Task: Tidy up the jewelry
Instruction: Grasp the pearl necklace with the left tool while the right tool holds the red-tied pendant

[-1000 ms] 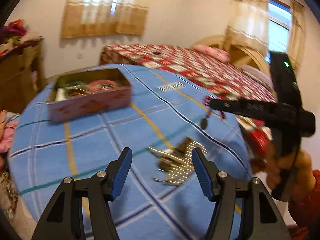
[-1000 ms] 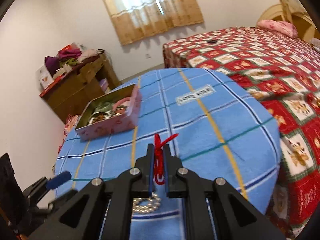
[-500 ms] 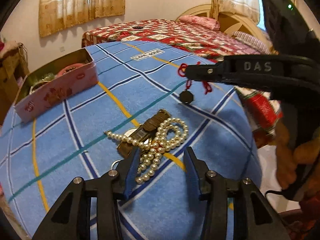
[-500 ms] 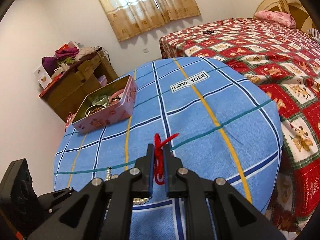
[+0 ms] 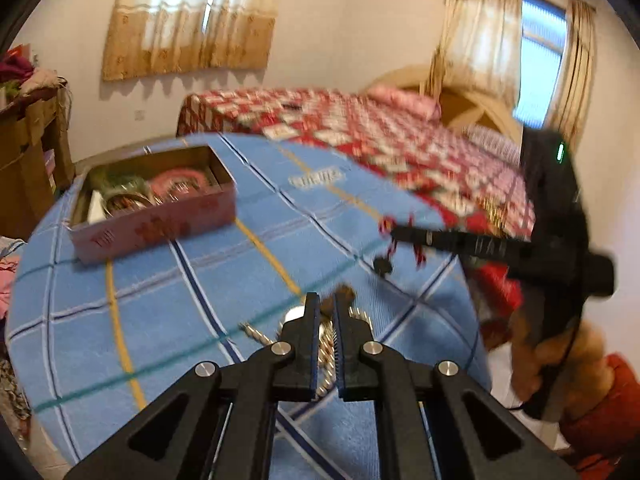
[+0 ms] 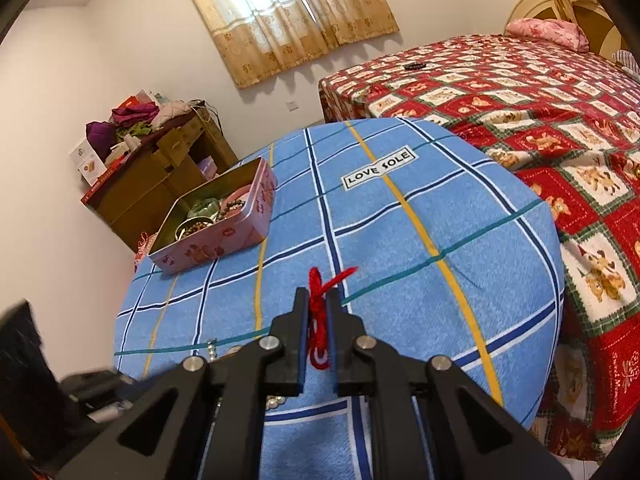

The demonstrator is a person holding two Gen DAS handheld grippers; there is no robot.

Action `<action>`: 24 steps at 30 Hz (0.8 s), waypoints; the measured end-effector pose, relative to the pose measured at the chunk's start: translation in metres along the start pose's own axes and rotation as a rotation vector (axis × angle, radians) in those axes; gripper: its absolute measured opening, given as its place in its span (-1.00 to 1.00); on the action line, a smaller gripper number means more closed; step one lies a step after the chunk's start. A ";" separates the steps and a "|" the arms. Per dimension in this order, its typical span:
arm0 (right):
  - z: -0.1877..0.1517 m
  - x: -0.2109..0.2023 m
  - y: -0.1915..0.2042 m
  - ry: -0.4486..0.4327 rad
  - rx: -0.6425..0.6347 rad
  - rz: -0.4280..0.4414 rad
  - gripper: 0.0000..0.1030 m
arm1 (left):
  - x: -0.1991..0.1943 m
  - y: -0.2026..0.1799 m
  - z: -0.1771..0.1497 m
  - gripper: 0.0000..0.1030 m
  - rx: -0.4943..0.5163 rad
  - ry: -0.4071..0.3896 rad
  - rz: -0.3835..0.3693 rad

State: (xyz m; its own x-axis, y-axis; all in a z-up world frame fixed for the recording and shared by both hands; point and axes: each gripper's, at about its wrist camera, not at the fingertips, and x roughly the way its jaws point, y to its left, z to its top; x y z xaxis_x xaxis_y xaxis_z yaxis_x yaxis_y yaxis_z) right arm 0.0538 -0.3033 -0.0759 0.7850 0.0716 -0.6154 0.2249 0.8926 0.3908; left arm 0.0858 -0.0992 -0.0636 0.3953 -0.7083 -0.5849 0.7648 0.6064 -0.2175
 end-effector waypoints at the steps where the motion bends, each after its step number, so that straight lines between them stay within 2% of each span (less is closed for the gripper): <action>1: 0.000 0.001 0.001 0.002 -0.001 0.001 -0.77 | -0.004 0.001 0.002 -0.90 0.006 -0.011 0.000; 5: -0.001 0.003 0.003 0.011 -0.003 0.003 -0.77 | 0.001 -0.010 -0.005 -0.89 0.129 0.051 0.021; 11: -0.002 0.004 0.006 0.017 -0.010 0.004 -0.77 | 0.030 -0.014 -0.024 -0.88 0.112 0.192 -0.020; 15: -0.002 0.004 0.005 0.019 -0.005 0.005 -0.77 | 0.043 -0.029 -0.033 -0.84 0.173 0.229 0.015; 17: -0.003 0.005 0.004 0.021 0.002 0.007 -0.77 | 0.048 -0.031 -0.035 -0.71 0.191 0.237 0.041; 19: -0.003 0.004 0.003 0.020 0.005 0.008 -0.77 | 0.050 -0.031 -0.035 -0.25 0.193 0.247 0.060; 21: -0.003 0.003 0.001 0.018 0.008 0.009 -0.77 | 0.047 -0.029 -0.035 0.03 0.183 0.232 0.070; 24: -0.003 0.003 0.000 0.017 0.012 0.008 -0.77 | 0.044 -0.026 -0.035 0.06 0.171 0.221 0.054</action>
State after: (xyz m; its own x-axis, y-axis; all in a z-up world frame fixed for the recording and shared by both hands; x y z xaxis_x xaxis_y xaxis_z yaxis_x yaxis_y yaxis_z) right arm 0.0543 -0.3018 -0.0802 0.7766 0.0867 -0.6239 0.2256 0.8865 0.4040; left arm 0.0658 -0.1338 -0.1112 0.3319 -0.5693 -0.7521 0.8278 0.5581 -0.0571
